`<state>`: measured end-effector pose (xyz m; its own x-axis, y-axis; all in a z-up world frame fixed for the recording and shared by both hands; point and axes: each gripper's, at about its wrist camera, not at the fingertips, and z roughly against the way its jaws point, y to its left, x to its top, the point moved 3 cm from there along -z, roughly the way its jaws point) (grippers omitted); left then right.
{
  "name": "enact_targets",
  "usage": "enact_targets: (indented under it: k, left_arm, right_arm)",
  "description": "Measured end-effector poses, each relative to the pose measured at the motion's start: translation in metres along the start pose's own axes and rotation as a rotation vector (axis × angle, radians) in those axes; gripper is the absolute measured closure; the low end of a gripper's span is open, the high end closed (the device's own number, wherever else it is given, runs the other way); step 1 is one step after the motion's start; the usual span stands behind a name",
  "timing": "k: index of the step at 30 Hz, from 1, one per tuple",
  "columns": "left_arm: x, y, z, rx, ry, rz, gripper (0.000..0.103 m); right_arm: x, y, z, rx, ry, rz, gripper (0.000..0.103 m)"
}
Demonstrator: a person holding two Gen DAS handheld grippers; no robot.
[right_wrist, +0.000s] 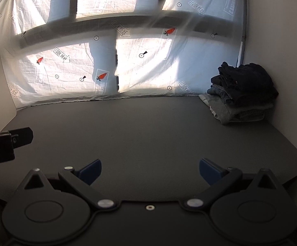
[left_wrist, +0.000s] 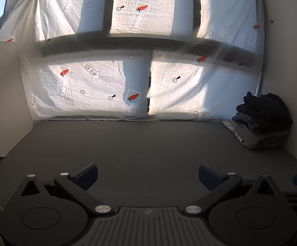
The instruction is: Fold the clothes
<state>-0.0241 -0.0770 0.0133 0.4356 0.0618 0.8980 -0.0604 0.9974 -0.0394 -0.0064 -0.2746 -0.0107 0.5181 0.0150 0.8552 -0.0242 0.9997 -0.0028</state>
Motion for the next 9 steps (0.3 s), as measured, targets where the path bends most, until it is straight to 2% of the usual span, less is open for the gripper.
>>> enact_targets:
  k: [9]
  left_arm:
    - [-0.0024,-0.0051,0.0043,0.01,-0.001,-0.002,0.0]
  right_arm:
    - [-0.0013,-0.0031,0.0013,0.01,-0.002,0.005,0.0]
